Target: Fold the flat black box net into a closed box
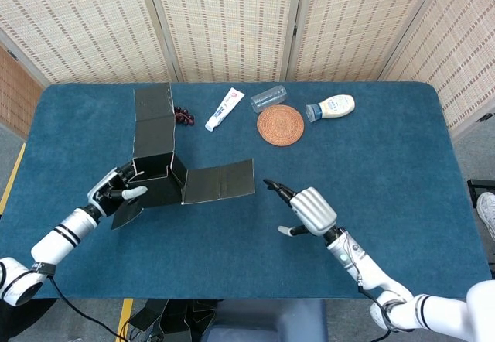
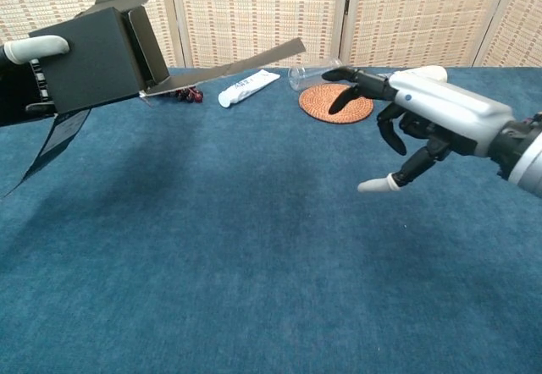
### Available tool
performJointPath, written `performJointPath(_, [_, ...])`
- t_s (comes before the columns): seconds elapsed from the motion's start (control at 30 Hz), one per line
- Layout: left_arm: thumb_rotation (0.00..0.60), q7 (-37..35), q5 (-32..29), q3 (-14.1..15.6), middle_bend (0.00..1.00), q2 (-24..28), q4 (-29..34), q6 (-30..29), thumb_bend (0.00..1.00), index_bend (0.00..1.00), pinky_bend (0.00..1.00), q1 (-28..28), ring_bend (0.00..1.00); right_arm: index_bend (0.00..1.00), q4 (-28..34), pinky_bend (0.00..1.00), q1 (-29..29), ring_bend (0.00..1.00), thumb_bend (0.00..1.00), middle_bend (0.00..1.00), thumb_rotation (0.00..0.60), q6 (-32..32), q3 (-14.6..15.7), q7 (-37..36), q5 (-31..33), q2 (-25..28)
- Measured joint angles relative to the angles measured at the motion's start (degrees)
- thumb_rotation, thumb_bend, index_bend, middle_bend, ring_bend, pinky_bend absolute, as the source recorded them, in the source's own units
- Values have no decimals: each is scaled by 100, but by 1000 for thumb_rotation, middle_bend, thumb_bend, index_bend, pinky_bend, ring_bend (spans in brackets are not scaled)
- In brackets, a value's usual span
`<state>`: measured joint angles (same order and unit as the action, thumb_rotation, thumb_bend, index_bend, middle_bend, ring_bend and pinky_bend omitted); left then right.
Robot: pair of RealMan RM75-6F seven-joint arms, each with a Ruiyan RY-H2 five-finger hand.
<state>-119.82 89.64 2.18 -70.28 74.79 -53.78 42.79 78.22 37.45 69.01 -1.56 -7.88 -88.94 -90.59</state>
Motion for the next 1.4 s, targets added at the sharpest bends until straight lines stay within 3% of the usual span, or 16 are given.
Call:
performJointPath(0.3, [600, 437, 8, -72, 301, -48, 300, 56, 97, 270, 887, 46, 627, 43, -182, 1000, 478, 739, 74, 215, 600, -444, -369, 268, -9, -604])
performJointPath(0.47, [600, 745, -28, -149, 301, -62, 507, 100, 97, 270, 887, 88, 627, 43, -437, 1000, 815, 739, 126, 215, 600, -557, -616, 479, -99, -967])
performJointPath(0.83, [600, 1069, -89, -241, 301, -2, 771, 158, 97, 260, 887, 94, 627, 65, -1493, 1000, 1252, 740, 138, 232, 600, 96, -931, 607, -635, -1710])
performJointPath(1.4, [600, 1200, -21, -234, 301, -123, 713, 161, 96, 260, 887, 73, 627, 75, -2153, 1000, 1628, 739, 137, 238, 600, 542, -1042, 494, -863, -1998])
